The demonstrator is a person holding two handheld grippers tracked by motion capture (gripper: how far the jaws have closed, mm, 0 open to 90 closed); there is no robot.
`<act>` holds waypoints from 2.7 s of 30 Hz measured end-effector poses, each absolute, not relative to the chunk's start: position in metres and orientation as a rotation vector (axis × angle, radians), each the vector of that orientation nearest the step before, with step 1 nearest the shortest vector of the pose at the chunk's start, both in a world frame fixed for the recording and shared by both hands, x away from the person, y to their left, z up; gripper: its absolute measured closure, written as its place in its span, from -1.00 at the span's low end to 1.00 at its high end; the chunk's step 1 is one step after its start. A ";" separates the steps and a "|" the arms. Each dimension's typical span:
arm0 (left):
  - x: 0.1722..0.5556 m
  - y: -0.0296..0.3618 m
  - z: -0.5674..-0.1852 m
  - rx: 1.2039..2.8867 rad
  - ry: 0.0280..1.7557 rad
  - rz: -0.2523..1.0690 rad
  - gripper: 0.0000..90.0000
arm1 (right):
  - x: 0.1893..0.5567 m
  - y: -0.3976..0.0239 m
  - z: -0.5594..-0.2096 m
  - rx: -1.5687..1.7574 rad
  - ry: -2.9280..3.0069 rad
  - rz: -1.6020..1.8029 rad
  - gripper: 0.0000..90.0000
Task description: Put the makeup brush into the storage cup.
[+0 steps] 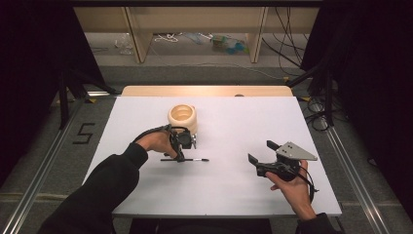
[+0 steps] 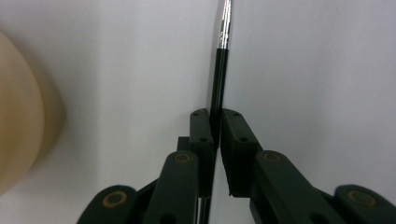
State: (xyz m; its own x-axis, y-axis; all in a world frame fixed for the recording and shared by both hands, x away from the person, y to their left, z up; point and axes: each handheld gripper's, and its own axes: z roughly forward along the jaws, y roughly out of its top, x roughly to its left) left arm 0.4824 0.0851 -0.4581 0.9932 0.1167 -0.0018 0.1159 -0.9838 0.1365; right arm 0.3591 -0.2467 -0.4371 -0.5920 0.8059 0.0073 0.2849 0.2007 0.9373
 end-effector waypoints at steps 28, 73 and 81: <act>0.482 0.085 -0.453 2.981 0.191 0.011 0.90 | 0.360 -0.247 -0.437 1.014 1.989 1.403 -0.62; 0.483 0.113 -0.384 2.289 0.460 0.364 0.90 | 0.360 -0.247 -0.437 1.016 1.990 1.383 -0.62; 0.487 0.120 -0.377 2.172 0.523 0.389 0.90 | 0.359 -0.248 -0.437 1.014 1.994 1.381 -0.62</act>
